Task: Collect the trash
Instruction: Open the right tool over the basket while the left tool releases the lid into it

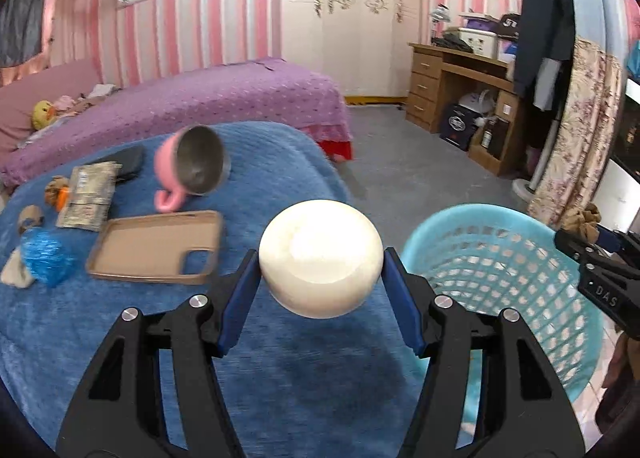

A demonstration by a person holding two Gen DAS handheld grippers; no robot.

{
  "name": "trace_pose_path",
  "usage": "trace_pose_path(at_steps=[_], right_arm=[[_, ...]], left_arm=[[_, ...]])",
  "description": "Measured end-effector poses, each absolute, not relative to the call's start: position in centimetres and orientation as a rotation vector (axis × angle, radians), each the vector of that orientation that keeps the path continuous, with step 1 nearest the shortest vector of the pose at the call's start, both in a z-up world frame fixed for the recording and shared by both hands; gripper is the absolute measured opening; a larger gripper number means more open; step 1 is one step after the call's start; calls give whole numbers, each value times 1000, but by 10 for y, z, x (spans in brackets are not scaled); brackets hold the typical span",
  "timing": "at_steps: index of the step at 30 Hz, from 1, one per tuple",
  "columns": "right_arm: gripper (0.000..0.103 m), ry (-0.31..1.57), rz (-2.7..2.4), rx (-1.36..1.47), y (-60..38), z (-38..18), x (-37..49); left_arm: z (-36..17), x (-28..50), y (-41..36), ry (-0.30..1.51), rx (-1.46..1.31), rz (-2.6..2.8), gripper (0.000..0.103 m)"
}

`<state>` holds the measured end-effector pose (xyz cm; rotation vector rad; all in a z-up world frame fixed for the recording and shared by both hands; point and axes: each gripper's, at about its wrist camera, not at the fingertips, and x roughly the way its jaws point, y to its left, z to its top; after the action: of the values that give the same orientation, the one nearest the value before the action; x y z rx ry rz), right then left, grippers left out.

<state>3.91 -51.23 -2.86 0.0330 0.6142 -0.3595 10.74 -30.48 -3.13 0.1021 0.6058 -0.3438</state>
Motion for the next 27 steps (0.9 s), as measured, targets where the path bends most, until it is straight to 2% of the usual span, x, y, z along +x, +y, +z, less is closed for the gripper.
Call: trace_pose_path(at_steps=[13,14,16,19,27], right_arm=[[49,611,-358,150,-555,-37,21],[49,612,-357,152,-556,-38,20],[49,613,-349,162,-558,-40,19],[49,620,-344,146,-558,-42,19],[49,621,-304,132,-549,-45,26]], left_arm=[[-30,97,-374,637,152,-468,61],[-30,96,-376,644,159,-475,63],[-31,95,-375,643,173,-471,77],[-29,97,-366,630,171,-441,86],[-23,107,-319,624,141,-353,94]])
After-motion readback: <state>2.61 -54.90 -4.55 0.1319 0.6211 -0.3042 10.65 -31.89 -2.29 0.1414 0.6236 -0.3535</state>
